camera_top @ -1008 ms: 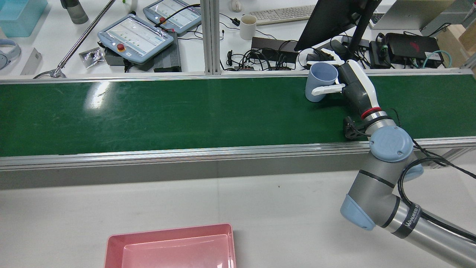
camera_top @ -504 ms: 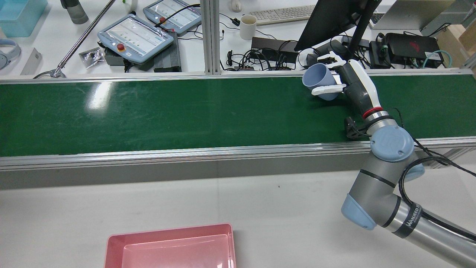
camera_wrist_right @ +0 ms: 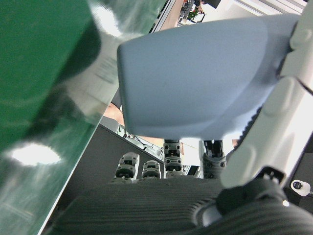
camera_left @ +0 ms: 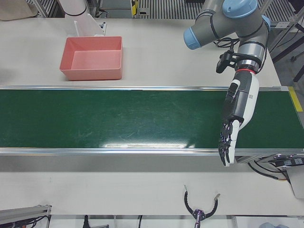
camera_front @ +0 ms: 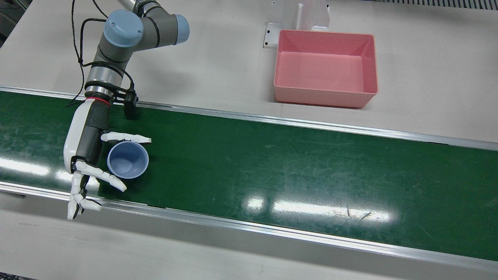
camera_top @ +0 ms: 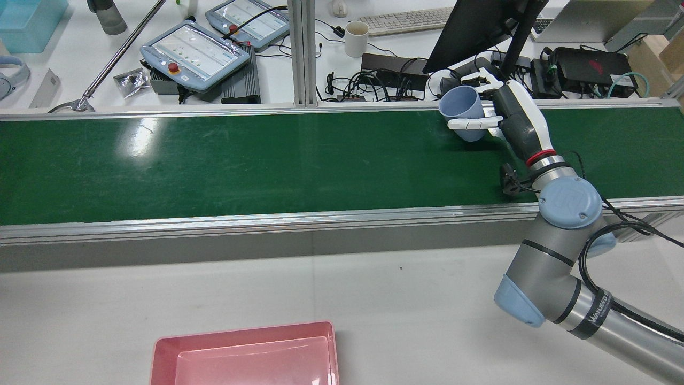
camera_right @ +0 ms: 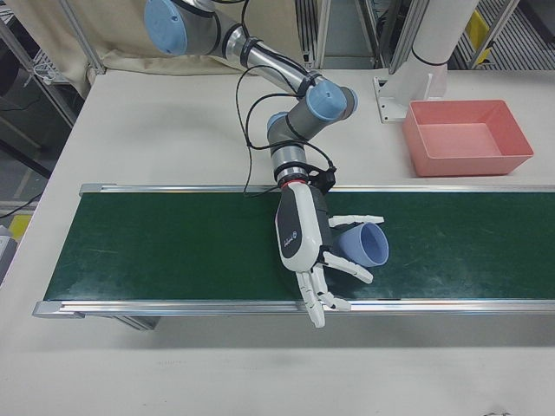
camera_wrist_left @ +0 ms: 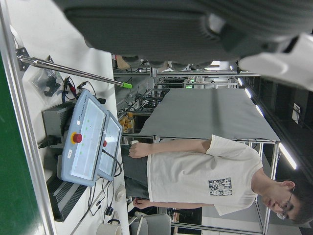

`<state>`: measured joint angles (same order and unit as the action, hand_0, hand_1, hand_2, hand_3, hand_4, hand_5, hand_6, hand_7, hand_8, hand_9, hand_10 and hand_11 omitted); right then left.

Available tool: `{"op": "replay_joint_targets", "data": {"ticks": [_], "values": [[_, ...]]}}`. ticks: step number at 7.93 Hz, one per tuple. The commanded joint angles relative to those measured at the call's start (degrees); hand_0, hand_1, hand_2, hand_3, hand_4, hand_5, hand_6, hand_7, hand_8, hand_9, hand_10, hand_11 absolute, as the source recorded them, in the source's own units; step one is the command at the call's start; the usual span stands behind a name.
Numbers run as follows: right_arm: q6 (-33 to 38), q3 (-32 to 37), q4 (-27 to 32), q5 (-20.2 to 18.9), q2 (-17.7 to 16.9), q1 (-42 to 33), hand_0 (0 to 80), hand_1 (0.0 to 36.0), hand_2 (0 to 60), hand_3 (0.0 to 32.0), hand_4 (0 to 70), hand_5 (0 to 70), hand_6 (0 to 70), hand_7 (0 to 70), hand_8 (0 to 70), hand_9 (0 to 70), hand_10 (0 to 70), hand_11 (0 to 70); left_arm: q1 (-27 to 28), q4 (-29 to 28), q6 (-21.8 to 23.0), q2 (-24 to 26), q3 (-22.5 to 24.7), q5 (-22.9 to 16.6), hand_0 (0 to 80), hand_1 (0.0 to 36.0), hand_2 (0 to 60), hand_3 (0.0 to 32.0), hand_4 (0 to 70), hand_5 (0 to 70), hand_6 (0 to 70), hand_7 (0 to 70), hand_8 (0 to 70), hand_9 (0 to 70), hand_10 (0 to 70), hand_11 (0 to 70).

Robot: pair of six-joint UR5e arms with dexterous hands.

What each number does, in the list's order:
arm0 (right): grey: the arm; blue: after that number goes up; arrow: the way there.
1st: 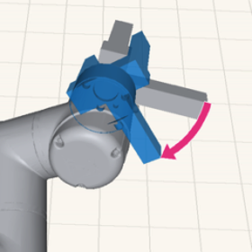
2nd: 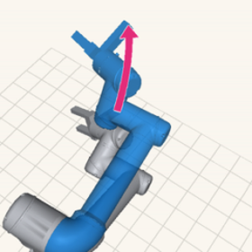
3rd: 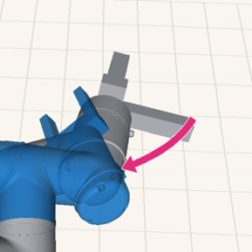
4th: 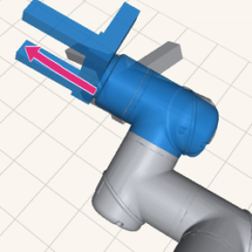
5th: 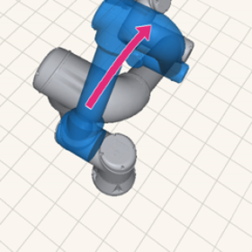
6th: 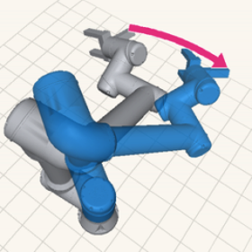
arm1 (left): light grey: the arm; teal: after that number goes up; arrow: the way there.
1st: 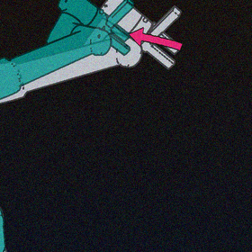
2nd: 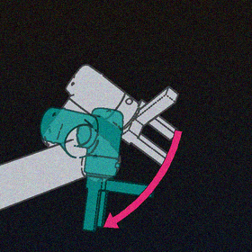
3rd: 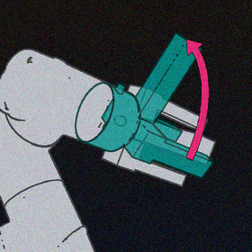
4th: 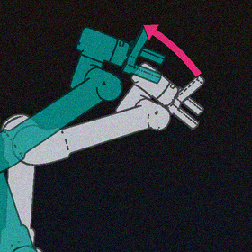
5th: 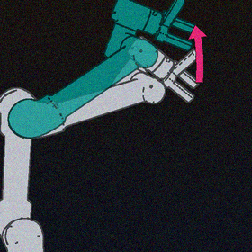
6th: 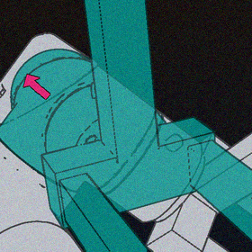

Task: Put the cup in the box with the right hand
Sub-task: 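Close the right hand fingers around the light blue cup, then lift the cup off the belt and carry it over the pink box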

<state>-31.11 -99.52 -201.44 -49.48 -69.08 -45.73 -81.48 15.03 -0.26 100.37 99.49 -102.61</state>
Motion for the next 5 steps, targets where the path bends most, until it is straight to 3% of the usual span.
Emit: {"op": "replay_joint_targets", "data": {"ticks": [1, 3, 5], "values": [[-0.8, -6.3, -0.1, -0.1, -1.5, -0.5, 52.1, 20.8, 37.3, 0.0, 70.0, 0.7, 9.3, 38.0, 1.1, 7.5, 7.4, 10.5, 0.0, 0.0, 0.0, 0.0, 0.0, 0.0, 0.0, 0.0, 0.0, 0.0, 0.0, 0.0, 0.0, 0.0, 0.0, 0.0, 0.0, 0.0], [-9.4, -20.7, -0.4, -0.4, -2.1, 1.2, 52.4, 21.2, 37.7, 0.0, 70.0, 0.8, 9.1, 36.6, 0.8, 7.0, 7.7, 11.0, 0.0, 0.0, 0.0, 0.0, 0.0, 0.0, 0.0, 0.0, 0.0, 0.0, 0.0, 0.0, 0.0, 0.0, 0.0, 0.0, 0.0, 0.0], [-18.5, -30.7, -0.4, 0.3, -1.3, 8.8, 52.2, 20.6, 36.4, 0.0, 70.0, 0.6, 9.6, 40.1, 1.1, 8.7, 7.4, 10.4, 0.0, 0.0, 0.0, 0.0, 0.0, 0.0, 0.0, 0.0, 0.0, 0.0, 0.0, 0.0, 0.0, 0.0, 0.0, 0.0, 0.0, 0.0]]}}
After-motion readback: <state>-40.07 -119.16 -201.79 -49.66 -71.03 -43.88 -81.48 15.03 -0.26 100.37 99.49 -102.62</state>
